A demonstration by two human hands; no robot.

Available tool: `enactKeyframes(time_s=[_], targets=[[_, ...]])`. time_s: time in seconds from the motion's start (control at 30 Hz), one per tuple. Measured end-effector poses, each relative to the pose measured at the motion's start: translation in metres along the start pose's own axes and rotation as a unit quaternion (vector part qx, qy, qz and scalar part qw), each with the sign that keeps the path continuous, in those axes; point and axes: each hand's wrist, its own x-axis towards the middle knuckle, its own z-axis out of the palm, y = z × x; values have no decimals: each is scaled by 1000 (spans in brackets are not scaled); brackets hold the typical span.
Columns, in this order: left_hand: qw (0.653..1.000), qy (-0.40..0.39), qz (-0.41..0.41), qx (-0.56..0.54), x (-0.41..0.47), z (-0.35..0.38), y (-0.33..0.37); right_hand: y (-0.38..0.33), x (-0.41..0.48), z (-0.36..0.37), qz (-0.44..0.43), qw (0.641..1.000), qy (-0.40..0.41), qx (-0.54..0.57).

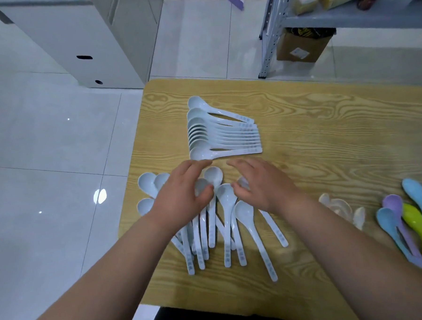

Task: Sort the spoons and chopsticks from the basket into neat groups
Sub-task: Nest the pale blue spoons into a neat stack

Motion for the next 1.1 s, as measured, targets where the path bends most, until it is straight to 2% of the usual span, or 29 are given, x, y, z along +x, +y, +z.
enactKeyframes(time_s=[0.17, 0.3, 0.4, 0.47, 0.63, 0.77, 0.9, 1.0, 1.1], targets=[[997, -53, -50, 3, -76, 8, 4, -33, -51, 20, 3, 998, -32, 46], [993, -57, -104, -20, -121, 14, -10, -47, -79, 40, 31, 996, -72, 38], [989, -80, -124, -18, -136, 7, -30, -55, -95, 53, 55, 995, -71, 39], [987, -81, -137, -17, -133, -3, -47, -59, -100, 61, 106, 992, -60, 44], [984, -15, -179, -1, -93, -29, -85, -79, -94, 81, 262, 964, -35, 5], [989, -88, -113, 46, -53, -19, -76, -100, -85, 102, 338, 940, -43, 9], [978, -133, -133, 91, -22, -11, -65, -108, -83, 112, 386, 920, -2, 64], [983, -136, -113, 52, -18, -11, -68, -107, -84, 113, 418, 903, 30, 96], [983, -94, -134, -84, -34, -22, -79, -108, -88, 114, 445, 885, 61, 125]])
